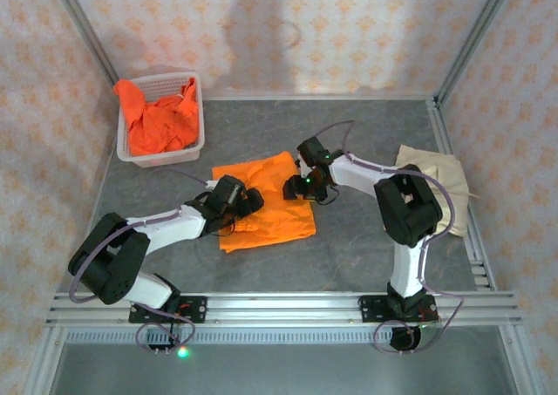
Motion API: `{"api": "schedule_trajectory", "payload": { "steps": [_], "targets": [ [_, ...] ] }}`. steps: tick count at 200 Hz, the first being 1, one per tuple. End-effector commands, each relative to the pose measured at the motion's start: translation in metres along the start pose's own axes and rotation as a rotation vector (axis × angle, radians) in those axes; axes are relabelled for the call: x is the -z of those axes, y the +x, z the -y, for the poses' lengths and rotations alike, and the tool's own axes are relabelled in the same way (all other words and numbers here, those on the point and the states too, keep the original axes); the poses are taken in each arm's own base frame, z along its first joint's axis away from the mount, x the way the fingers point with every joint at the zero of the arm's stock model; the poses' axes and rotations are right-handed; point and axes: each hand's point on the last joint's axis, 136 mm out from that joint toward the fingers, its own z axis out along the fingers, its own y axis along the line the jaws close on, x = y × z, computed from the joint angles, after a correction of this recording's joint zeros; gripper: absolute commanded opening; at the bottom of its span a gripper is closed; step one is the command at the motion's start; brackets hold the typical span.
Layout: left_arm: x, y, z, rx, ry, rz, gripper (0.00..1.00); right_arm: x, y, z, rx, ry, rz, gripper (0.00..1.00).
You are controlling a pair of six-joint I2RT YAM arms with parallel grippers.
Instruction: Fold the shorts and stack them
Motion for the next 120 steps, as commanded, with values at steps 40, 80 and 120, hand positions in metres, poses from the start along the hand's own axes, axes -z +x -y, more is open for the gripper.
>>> {"api": "schedule_trajectory", "payload": {
  "steps": [40,80,120],
  "targets": [
    [0.013,-0.002,-0.016,-0.018,-0.045,0.045,1.00,-0.017,0.005,0.016,-0.052,0.058,-0.006,0.32],
    [0.036,-0.018,-0.010,-0.032,-0.013,0.125,1.00,-0.012,0.003,0.037,-0.040,0.195,0.024,0.17],
    [0.051,-0.026,-0.011,-0.031,0.005,0.177,1.00,0.003,-0.002,0.044,-0.032,0.254,0.074,0.04]
  ]
}}
